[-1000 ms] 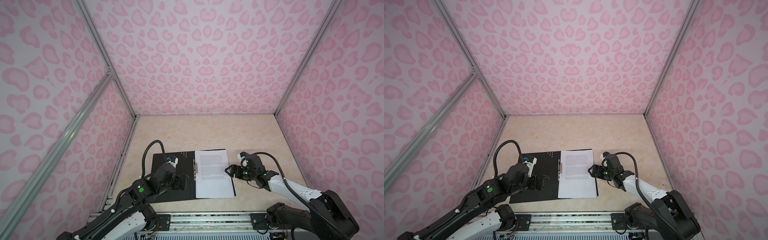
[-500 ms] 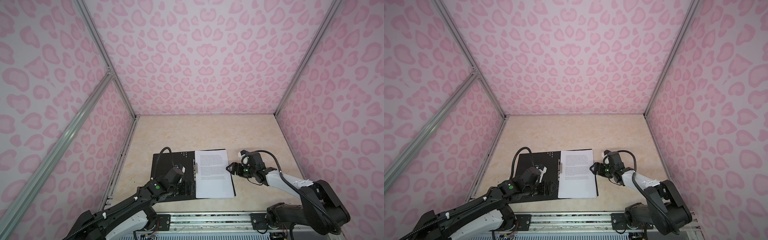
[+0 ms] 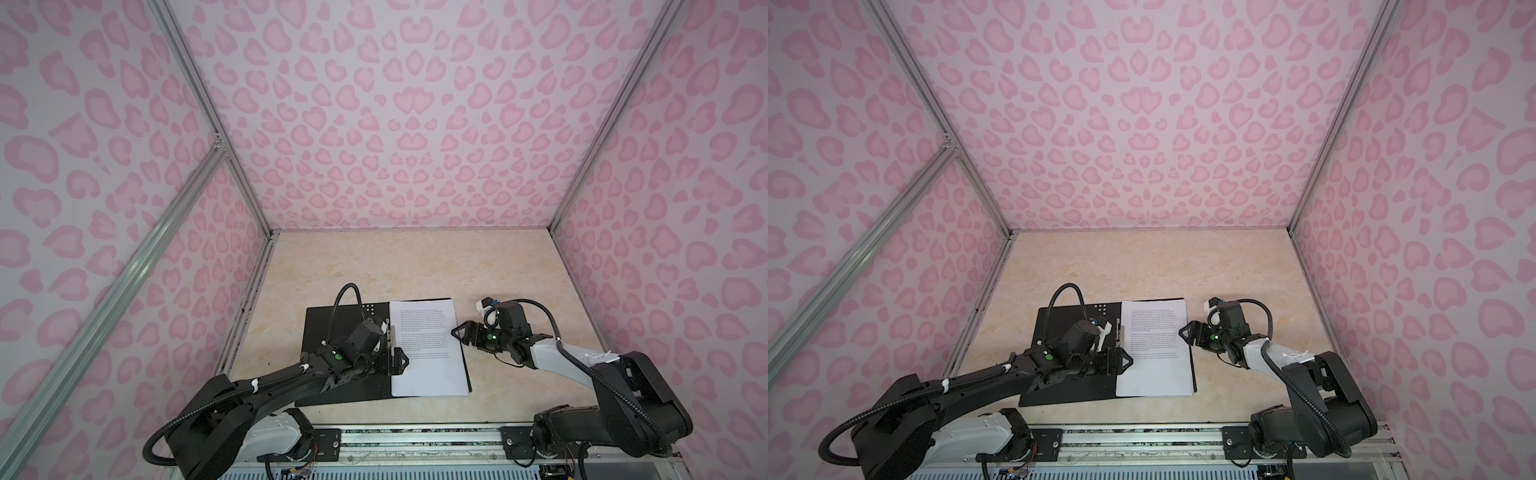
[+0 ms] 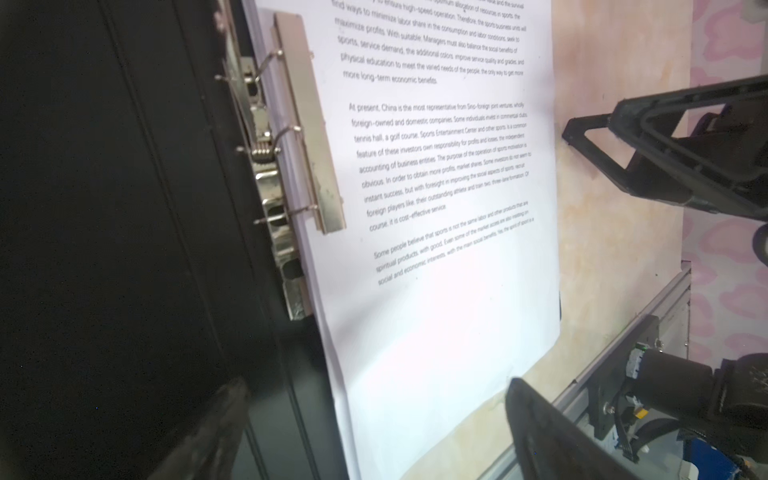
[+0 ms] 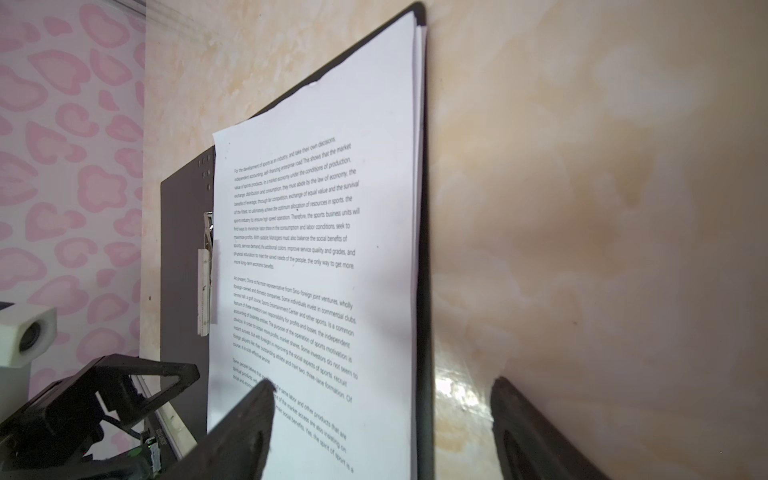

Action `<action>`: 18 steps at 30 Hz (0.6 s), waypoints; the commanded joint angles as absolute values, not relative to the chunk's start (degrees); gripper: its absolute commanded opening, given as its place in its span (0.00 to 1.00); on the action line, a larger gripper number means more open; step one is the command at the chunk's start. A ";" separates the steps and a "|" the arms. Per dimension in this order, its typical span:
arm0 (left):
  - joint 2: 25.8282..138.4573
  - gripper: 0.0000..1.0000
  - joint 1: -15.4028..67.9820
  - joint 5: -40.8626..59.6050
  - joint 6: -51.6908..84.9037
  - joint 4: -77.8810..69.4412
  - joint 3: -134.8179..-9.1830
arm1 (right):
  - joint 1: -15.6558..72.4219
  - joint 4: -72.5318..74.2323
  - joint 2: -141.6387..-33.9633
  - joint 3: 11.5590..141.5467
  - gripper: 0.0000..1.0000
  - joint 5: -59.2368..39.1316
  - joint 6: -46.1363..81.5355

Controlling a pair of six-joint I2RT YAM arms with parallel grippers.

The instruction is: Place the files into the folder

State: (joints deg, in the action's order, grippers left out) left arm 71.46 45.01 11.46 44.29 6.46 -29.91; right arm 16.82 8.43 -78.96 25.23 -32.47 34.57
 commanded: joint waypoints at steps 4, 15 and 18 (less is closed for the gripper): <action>78.90 0.97 44.90 9.63 44.12 3.68 -34.32 | 15.42 6.60 -79.89 24.65 0.82 -33.08 34.47; 87.06 0.98 44.98 11.81 43.50 0.84 -39.41 | 11.21 2.04 -82.44 29.97 0.81 -30.37 33.66; 89.66 0.98 45.60 12.70 43.69 -0.58 -41.11 | 10.54 0.17 -83.22 32.61 0.81 -28.94 33.06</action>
State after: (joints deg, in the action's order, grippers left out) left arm 87.85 45.17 11.38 43.83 0.75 -40.12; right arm 10.90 3.25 -82.48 31.18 -31.40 33.87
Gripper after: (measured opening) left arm 0.982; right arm 0.814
